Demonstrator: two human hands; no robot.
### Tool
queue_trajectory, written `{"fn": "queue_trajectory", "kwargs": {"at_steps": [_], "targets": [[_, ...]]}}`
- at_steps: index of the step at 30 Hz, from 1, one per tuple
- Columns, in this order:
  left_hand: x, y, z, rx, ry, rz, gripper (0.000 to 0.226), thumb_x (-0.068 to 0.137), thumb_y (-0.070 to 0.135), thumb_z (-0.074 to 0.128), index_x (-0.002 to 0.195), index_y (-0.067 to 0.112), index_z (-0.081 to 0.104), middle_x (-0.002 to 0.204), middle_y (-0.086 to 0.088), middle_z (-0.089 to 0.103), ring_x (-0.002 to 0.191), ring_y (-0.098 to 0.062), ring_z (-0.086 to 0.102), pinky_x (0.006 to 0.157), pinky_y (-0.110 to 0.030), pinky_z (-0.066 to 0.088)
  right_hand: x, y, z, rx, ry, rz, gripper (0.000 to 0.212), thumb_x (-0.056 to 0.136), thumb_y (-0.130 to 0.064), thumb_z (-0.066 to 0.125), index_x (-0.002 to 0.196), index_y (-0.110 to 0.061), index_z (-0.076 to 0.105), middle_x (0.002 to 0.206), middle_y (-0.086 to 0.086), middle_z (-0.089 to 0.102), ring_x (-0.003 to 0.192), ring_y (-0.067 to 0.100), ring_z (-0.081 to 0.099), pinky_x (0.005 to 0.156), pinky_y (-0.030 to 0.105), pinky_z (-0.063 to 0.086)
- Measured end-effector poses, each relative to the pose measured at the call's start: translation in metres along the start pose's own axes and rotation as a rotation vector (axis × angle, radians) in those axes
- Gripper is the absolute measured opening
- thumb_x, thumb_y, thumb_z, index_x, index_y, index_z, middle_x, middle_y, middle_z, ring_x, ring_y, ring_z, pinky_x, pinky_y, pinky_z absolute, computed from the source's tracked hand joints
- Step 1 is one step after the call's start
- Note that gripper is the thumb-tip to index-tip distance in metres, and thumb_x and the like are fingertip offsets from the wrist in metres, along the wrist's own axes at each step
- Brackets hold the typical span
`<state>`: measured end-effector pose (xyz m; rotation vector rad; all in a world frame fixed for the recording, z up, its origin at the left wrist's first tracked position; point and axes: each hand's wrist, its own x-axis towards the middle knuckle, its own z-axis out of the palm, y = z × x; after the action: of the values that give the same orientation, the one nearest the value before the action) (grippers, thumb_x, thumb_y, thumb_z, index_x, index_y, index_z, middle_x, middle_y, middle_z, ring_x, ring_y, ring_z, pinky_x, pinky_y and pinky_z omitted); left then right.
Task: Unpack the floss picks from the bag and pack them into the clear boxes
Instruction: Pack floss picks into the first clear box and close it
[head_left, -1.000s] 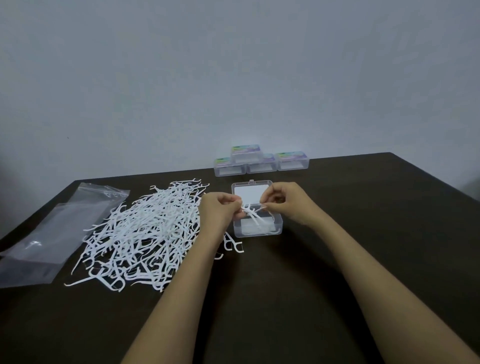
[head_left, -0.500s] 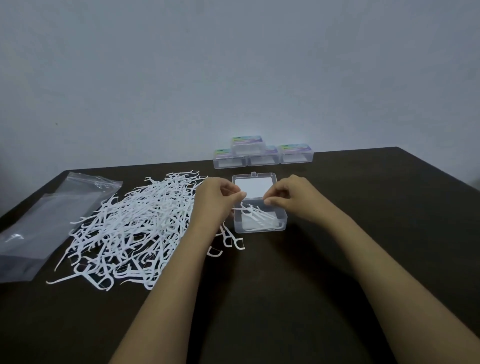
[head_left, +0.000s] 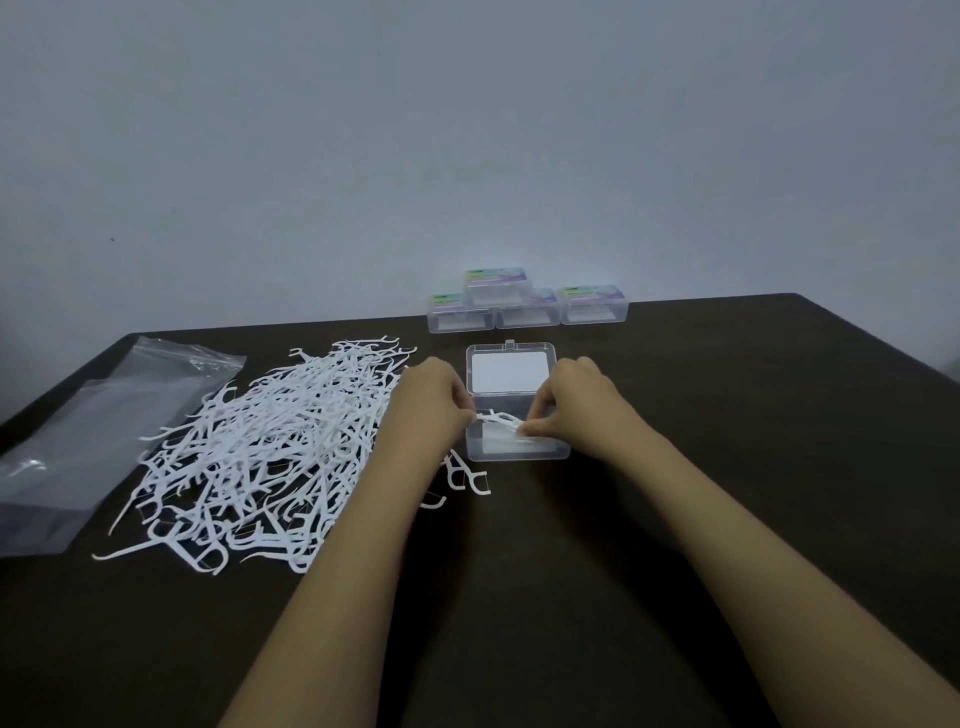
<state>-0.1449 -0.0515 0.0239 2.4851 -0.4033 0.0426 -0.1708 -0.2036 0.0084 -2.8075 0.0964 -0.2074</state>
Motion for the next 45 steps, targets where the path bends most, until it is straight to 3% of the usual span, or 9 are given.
{"fn": "queue_trajectory", "kwargs": {"at_steps": [7,10,18,23,30,33,36,40,45], "targets": [[0.0,-0.005,-0.014,-0.128,-0.006,-0.059,0.017,0.082,0.0,0.058,0.072,0.011,0.067,0.054,0.001,0.057,0.038,-0.001,0.052,0.044,-0.013,0.041,0.001,0.004,0.0,0.086,0.072,0.001,0.018,0.084,-0.022,0.064,0.08,-0.007,0.073,0.091,0.004,0.067,0.1,0.019,0.048,0.088,0.035,0.045],[-0.001,-0.004,-0.017,-0.192,-0.061,-0.051,0.013,0.085,0.0,0.059,0.079,0.008,0.067,0.057,-0.002,0.057,0.045,-0.008,0.052,0.036,-0.006,0.035,0.005,0.01,0.001,0.131,0.081,0.016,0.02,0.083,-0.024,0.065,0.079,-0.007,0.074,0.083,0.0,0.067,0.094,0.022,0.056,0.09,0.042,0.048],[-0.002,-0.011,-0.029,-0.192,0.024,0.058,0.017,0.085,-0.001,0.059,0.081,0.013,0.069,0.071,0.002,0.059,0.061,-0.01,0.053,0.051,-0.013,0.039,0.005,0.012,-0.003,0.193,0.069,-0.009,0.018,0.085,-0.027,0.064,0.088,-0.012,0.074,0.087,-0.002,0.061,0.098,0.019,0.051,0.085,0.037,0.048],[-0.002,-0.002,-0.022,-0.196,0.103,0.165,0.023,0.084,-0.002,0.059,0.075,0.018,0.066,0.078,0.0,0.064,0.065,-0.003,0.053,0.052,-0.003,0.04,0.004,0.007,0.0,0.204,-0.028,-0.02,0.032,0.072,-0.044,0.072,0.093,-0.02,0.075,0.102,0.001,0.065,0.105,0.019,0.048,0.09,0.039,0.048],[0.0,0.002,-0.018,-0.303,0.16,0.183,0.025,0.082,-0.003,0.062,0.074,0.02,0.067,0.074,0.009,0.063,0.067,-0.001,0.053,0.053,-0.003,0.039,0.001,0.002,0.004,0.235,-0.019,-0.027,0.021,0.079,-0.03,0.071,0.093,-0.016,0.075,0.11,0.003,0.063,0.115,0.018,0.04,0.096,0.036,0.038],[0.001,-0.001,-0.018,-0.38,0.163,0.151,0.025,0.082,-0.003,0.062,0.073,0.019,0.067,0.073,0.007,0.062,0.065,-0.004,0.054,0.048,-0.006,0.042,0.005,0.005,0.005,0.233,-0.001,-0.014,0.02,0.081,-0.029,0.069,0.094,-0.015,0.075,0.107,0.003,0.064,0.113,0.018,0.044,0.098,0.038,0.041],[0.002,-0.006,-0.019,-0.434,0.142,0.119,0.023,0.082,-0.003,0.062,0.075,0.018,0.067,0.072,0.005,0.061,0.064,-0.007,0.052,0.055,-0.01,0.042,0.006,0.008,0.004,0.271,0.03,0.002,0.014,0.083,-0.029,0.066,0.086,-0.017,0.073,0.096,0.0,0.065,0.104,0.018,0.052,0.094,0.043,0.045],[0.001,-0.008,-0.017,-0.546,0.166,0.047,0.018,0.08,0.002,0.066,0.074,0.02,0.066,0.075,-0.004,0.061,0.067,-0.011,0.051,0.06,-0.018,0.043,0.0,0.005,-0.004,0.345,0.091,-0.037,0.015,0.087,-0.022,0.062,0.091,-0.01,0.07,0.09,0.0,0.067,0.08,0.01,0.055,0.081,0.03,0.049],[0.002,-0.006,-0.006,-0.635,0.156,-0.005,0.018,0.079,0.004,0.068,0.075,0.021,0.064,0.075,-0.006,0.065,0.067,-0.013,0.057,0.059,-0.022,0.046,-0.004,-0.002,-0.007,0.39,0.166,-0.093,0.017,0.085,-0.017,0.065,0.094,-0.006,0.072,0.092,0.007,0.07,0.076,0.01,0.056,0.074,0.025,0.048]]}}
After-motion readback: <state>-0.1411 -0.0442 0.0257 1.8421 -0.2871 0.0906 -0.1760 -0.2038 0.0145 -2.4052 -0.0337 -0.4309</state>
